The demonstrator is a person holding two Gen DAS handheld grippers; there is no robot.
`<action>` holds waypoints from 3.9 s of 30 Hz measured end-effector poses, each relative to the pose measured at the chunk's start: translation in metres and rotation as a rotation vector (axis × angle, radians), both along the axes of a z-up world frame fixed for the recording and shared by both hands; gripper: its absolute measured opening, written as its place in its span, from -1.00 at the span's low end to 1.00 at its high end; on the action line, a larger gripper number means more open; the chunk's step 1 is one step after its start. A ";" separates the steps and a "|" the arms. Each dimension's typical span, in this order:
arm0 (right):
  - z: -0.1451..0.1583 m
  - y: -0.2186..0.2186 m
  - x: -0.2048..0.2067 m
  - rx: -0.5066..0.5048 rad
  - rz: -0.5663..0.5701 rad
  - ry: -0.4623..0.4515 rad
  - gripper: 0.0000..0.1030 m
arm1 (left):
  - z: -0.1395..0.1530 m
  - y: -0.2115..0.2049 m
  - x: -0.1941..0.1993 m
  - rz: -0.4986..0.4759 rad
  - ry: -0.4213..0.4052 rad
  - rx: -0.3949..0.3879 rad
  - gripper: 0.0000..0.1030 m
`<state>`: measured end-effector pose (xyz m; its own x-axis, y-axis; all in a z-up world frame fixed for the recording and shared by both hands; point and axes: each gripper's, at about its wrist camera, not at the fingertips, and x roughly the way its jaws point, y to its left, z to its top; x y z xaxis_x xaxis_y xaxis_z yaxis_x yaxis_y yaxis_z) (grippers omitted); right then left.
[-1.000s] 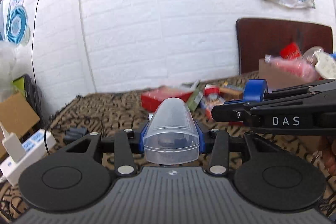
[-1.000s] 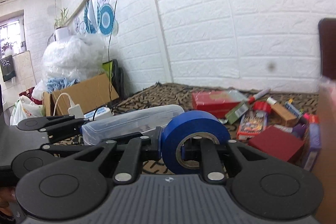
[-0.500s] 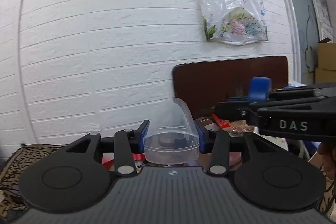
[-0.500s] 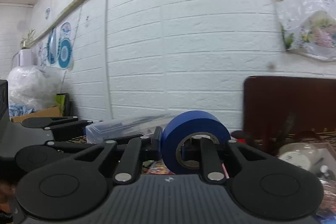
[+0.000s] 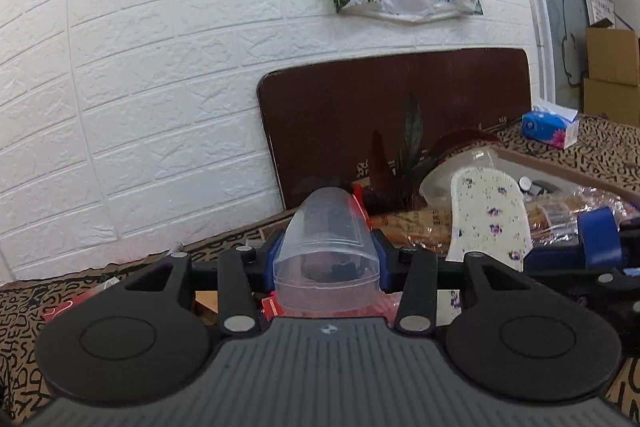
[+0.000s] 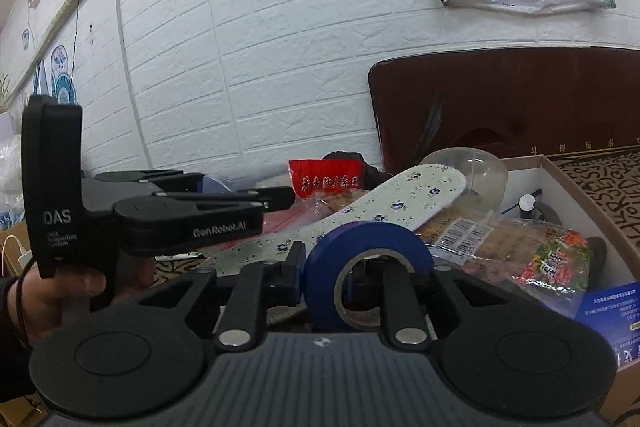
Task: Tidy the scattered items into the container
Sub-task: 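Lift tube case and blue tape into the cardboard box and release, then move both grippers back over the table toward the dark red box, then grasp the dark red box with the right gripper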
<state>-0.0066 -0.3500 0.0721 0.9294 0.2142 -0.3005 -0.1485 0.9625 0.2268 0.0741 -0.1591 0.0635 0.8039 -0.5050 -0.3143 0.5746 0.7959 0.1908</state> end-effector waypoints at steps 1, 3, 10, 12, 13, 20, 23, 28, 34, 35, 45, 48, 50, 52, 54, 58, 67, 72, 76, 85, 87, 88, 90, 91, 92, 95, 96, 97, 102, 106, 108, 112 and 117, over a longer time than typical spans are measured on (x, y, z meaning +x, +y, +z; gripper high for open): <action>0.001 0.000 -0.001 0.001 0.010 0.001 -0.47 | -0.003 0.001 -0.004 0.002 -0.014 0.010 -0.13; 0.003 0.004 -0.002 -0.007 0.025 0.002 -0.30 | -0.005 0.001 -0.013 -0.002 -0.039 0.027 -0.02; 0.008 0.010 -0.011 -0.035 -0.016 0.048 0.44 | 0.002 0.012 -0.023 -0.004 -0.063 0.017 0.12; 0.006 0.011 -0.013 -0.028 -0.001 0.069 0.53 | 0.005 0.015 -0.027 -0.012 -0.075 0.007 0.20; 0.004 0.012 -0.014 -0.026 0.004 0.085 0.57 | 0.007 0.016 -0.029 -0.015 -0.079 0.005 0.20; 0.004 0.016 -0.031 -0.005 -0.031 0.104 0.63 | 0.015 0.024 -0.041 -0.035 -0.094 -0.019 0.21; 0.008 0.018 -0.036 0.005 -0.037 0.095 0.63 | 0.014 0.027 -0.044 -0.029 -0.077 -0.028 0.23; 0.015 0.031 -0.046 0.008 -0.047 0.054 0.71 | 0.005 0.043 -0.053 -0.008 -0.053 -0.026 0.28; 0.017 0.061 -0.045 0.044 0.033 0.025 0.72 | -0.013 0.070 -0.052 0.058 -0.003 0.008 0.32; 0.015 0.068 -0.043 0.038 0.048 0.026 0.72 | -0.015 0.076 -0.050 0.073 0.009 0.012 0.31; -0.005 0.139 -0.015 -0.013 0.141 0.040 1.00 | -0.028 0.114 -0.032 0.197 0.059 0.018 0.34; -0.007 0.150 -0.008 -0.055 0.073 0.031 1.00 | -0.033 0.127 -0.027 0.236 0.064 0.023 0.34; -0.007 0.153 -0.005 -0.058 0.033 0.017 1.00 | -0.037 0.136 -0.022 0.265 0.074 0.022 0.35; -0.010 0.158 -0.004 -0.075 -0.005 0.000 1.00 | -0.039 0.146 -0.016 0.290 0.084 0.018 0.37; -0.013 0.160 -0.006 -0.068 -0.033 -0.014 1.00 | -0.041 0.153 -0.010 0.313 0.091 0.017 0.38; -0.015 0.163 -0.011 -0.052 -0.064 -0.037 1.00 | -0.046 0.164 -0.001 0.340 0.111 0.013 0.38; -0.010 0.190 -0.010 -0.115 0.062 -0.077 1.00 | -0.051 0.165 0.002 0.323 0.129 0.007 0.39; -0.017 0.198 0.025 -0.098 0.025 -0.039 1.00 | -0.054 0.156 0.008 0.306 0.095 0.031 0.46; -0.022 0.206 0.053 -0.157 -0.078 -0.020 1.00 | -0.062 0.143 0.021 0.264 0.089 0.084 0.47; -0.034 0.230 0.079 -0.079 -0.207 0.070 1.00 | -0.076 0.157 0.044 0.099 0.166 0.077 0.63; -0.045 0.238 0.087 -0.114 -0.320 0.107 1.00 | -0.078 0.157 0.048 0.086 0.167 0.101 0.63; -0.050 0.238 0.090 -0.111 -0.351 0.117 1.00 | -0.079 0.157 0.051 0.082 0.174 0.111 0.63; -0.058 0.233 0.092 -0.068 -0.375 0.133 1.00 | -0.080 0.156 0.055 0.056 0.172 0.126 0.63; -0.062 0.230 0.094 -0.046 -0.392 0.148 1.00 | -0.080 0.154 0.057 0.040 0.167 0.140 0.63; -0.065 0.227 0.096 -0.026 -0.402 0.164 1.00 | -0.081 0.151 0.060 0.021 0.162 0.157 0.63; -0.071 0.220 0.101 0.010 -0.414 0.178 1.00 | -0.082 0.142 0.068 -0.076 0.133 0.198 0.67; -0.072 0.220 0.103 0.015 -0.409 0.181 1.00 | -0.082 0.139 0.070 -0.120 0.122 0.207 0.70; -0.073 0.219 0.104 0.021 -0.411 0.178 1.00 | -0.082 0.136 0.072 -0.164 0.112 0.217 0.77; -0.075 0.211 0.113 0.099 -0.421 0.172 1.00 | -0.084 0.117 0.081 -0.320 0.104 0.260 0.93; -0.074 0.204 0.122 0.138 -0.401 0.184 1.00 | -0.087 0.110 0.090 -0.414 0.105 0.277 0.70; -0.074 0.201 0.122 0.154 -0.384 0.187 1.00 | -0.087 0.109 0.089 -0.471 0.116 0.278 0.34; -0.074 0.199 0.123 0.158 -0.354 0.203 1.00 | -0.090 0.111 0.085 -0.479 0.122 0.263 0.26; -0.071 0.192 0.120 0.180 -0.278 0.237 1.00 | -0.090 0.117 0.064 -0.418 0.156 0.238 0.26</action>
